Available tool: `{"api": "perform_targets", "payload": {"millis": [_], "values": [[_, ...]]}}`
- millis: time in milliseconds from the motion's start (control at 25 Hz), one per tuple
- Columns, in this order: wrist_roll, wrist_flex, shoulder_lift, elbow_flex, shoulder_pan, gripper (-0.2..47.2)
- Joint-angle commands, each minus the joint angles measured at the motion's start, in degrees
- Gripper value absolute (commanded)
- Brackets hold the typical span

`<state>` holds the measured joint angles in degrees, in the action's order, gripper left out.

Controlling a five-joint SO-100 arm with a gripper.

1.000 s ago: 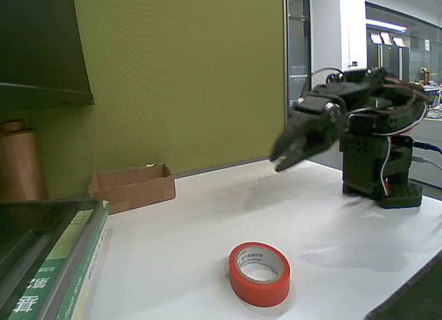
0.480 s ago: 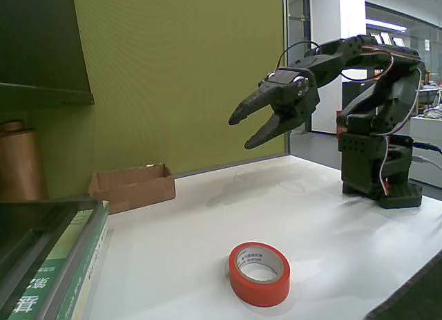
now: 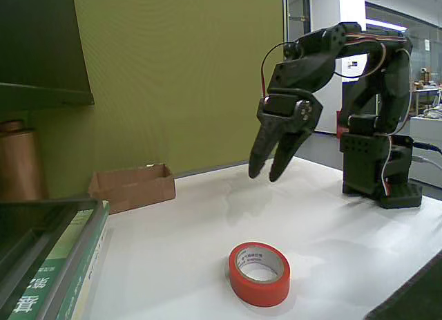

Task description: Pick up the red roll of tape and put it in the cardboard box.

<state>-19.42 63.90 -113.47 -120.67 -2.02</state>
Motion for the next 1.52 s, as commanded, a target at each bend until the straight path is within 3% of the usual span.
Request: {"api": "perform_targets", "payload": {"millis": [0, 680, 1480], "values": [[0.26, 3.43, 2.29, 2.99, 0.18, 29.5], [7.21, 8.09, 19.25, 17.05, 8.09, 28.6], [13.36, 8.88, 37.88, 31.73, 12.22, 26.3]]}}
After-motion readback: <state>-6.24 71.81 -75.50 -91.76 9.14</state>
